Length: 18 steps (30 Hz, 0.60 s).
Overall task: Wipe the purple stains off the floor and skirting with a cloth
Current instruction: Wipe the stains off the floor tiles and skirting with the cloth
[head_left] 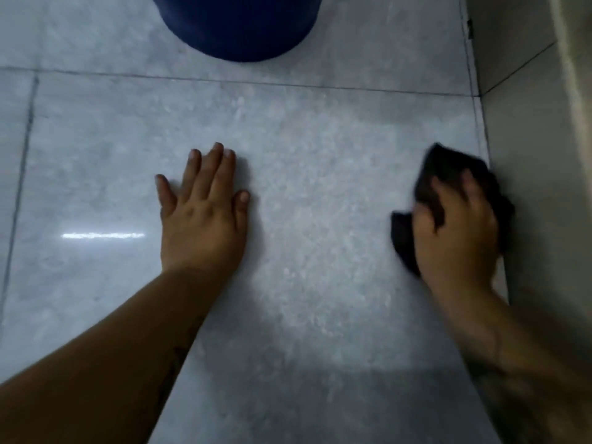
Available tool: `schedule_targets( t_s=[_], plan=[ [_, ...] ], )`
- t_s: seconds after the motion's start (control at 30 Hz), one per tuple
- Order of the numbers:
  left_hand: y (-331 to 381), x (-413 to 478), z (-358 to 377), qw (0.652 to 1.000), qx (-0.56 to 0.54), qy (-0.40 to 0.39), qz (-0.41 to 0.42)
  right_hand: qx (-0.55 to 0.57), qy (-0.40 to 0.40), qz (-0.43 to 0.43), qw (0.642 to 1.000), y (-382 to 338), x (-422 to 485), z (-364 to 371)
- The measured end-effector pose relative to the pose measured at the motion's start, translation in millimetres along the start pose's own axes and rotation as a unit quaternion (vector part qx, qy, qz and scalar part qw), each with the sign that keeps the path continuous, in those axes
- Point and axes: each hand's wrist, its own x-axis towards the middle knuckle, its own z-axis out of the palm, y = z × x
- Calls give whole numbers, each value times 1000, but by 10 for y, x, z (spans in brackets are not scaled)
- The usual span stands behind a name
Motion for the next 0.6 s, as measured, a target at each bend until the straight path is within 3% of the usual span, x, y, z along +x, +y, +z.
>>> schedule_targets(
  t_s=[0.07,0.17,0.27,0.33,0.4,0.5,0.53,0.6],
  plan=[
    [9,28,-7,1000,9,-20,1,5,-18,1,1000,-151,-616,3],
    [24,20,-14,999,18,-45,3,49,-45,-152,986,-779,-832,164],
    [15,27,-22,998,21,-51,-5,67,-79,-319,942,-1362,154,300],
    [24,47,-15,998,24,-54,-6,-3,-85,-373,924,-1398,1035,261],
    [53,71,-23,998,27,-59,-5,-55,-60,-298,951,-1123,1668,149],
    [79,77,-70,997,30,-70,-4,-19,0,-32,999,-659,1440,49],
    [88,87,-84,997,30,-69,-4,-7,10,-9,1000,-669,1128,54],
    [95,98,-89,997,35,-70,-4,13,2,-108,994,-862,644,170]
  ],
)
